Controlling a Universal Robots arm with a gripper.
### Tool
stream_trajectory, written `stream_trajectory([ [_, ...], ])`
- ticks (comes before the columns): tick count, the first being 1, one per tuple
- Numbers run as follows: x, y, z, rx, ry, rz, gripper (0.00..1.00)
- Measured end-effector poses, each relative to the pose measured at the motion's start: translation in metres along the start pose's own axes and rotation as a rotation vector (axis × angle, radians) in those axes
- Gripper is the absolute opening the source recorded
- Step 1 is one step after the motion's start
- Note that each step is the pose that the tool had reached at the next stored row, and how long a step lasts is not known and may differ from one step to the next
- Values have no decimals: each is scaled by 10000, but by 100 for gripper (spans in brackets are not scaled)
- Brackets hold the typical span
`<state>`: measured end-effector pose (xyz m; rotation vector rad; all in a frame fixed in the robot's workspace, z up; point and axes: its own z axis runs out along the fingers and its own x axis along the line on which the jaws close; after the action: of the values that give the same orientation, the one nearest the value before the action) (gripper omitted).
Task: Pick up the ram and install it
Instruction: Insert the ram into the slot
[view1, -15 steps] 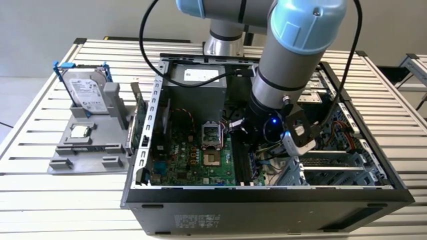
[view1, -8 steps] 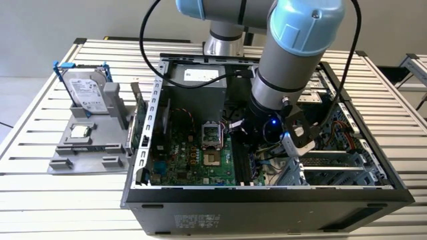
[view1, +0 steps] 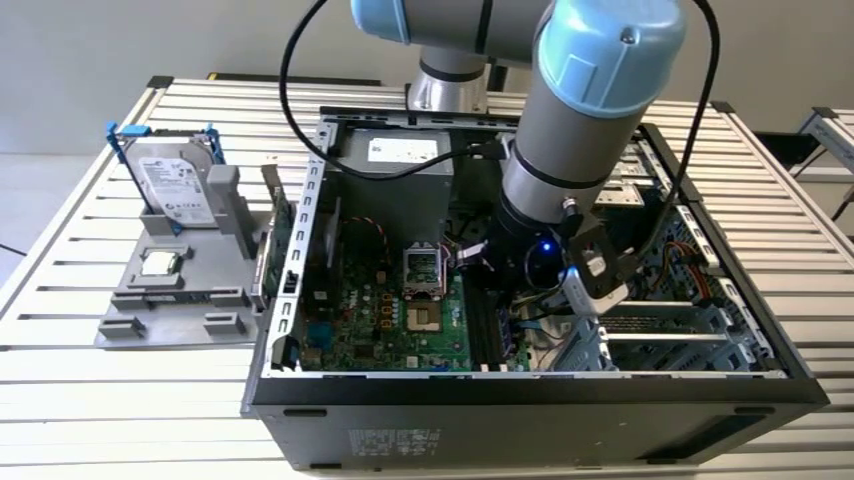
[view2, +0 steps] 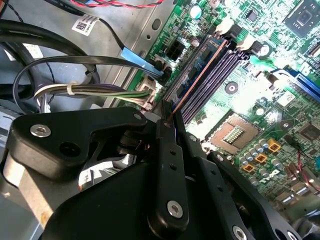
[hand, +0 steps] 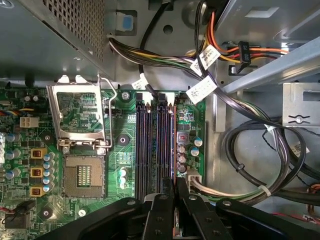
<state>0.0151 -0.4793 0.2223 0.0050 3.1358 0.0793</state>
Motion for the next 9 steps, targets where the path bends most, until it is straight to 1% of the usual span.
stream_trajectory([
  [9,8,-1,26,-1,3,-55,0],
])
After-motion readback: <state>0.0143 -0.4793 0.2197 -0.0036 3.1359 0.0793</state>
